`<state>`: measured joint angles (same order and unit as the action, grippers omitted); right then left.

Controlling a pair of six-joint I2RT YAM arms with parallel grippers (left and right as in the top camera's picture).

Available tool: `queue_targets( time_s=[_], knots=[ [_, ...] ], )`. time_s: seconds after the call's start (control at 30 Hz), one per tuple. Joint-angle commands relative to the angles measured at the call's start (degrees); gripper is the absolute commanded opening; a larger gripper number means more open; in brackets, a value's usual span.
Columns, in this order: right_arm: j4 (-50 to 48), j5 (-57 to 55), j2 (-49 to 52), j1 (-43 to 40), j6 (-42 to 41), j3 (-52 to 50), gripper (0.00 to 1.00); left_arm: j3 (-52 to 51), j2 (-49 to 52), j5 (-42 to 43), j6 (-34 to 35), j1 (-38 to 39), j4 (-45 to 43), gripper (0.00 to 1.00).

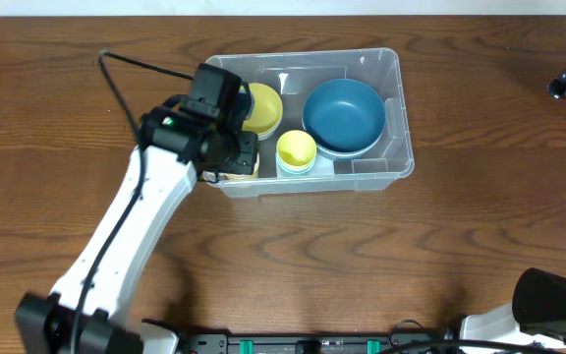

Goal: Pack container
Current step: 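Carry the white cup into the bin onto the pink cup, release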

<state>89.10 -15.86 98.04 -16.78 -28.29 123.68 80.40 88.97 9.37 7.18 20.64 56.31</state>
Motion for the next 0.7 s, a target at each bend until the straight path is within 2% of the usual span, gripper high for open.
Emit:
queue_targets(
  time_s=[0.0,0.07,0.13,0.4,0.67],
  knots=[
    [0.1,-0.2,0.0,-0.1,-0.8,-0.1,0.99,0.5,2.8,-1.3,-0.3,0.1,-0.3,0.38],
    [0.1,-0.2,0.0,-0.1,-0.8,-0.1,0.99,0.5,4.5,-1.3,-0.3,0.1,-0.5,0.48],
    [0.1,-0.2,0.0,-0.1,-0.8,-0.1,0.99,0.5,5.9,-1.3,-0.3,0.1,-0.6,0.51],
    [0.1,-0.2,0.0,-0.1,-0.8,-0.1,0.99,1.3,4.3,-1.3,0.6,-0.2,0.2,0.52],
    [0.1,-0.2,0.0,-0.1,-0.8,-0.1,0.99,2.0,-10.8,-1.3,1.0,-0.2,1.9,0.53]
  ],
)
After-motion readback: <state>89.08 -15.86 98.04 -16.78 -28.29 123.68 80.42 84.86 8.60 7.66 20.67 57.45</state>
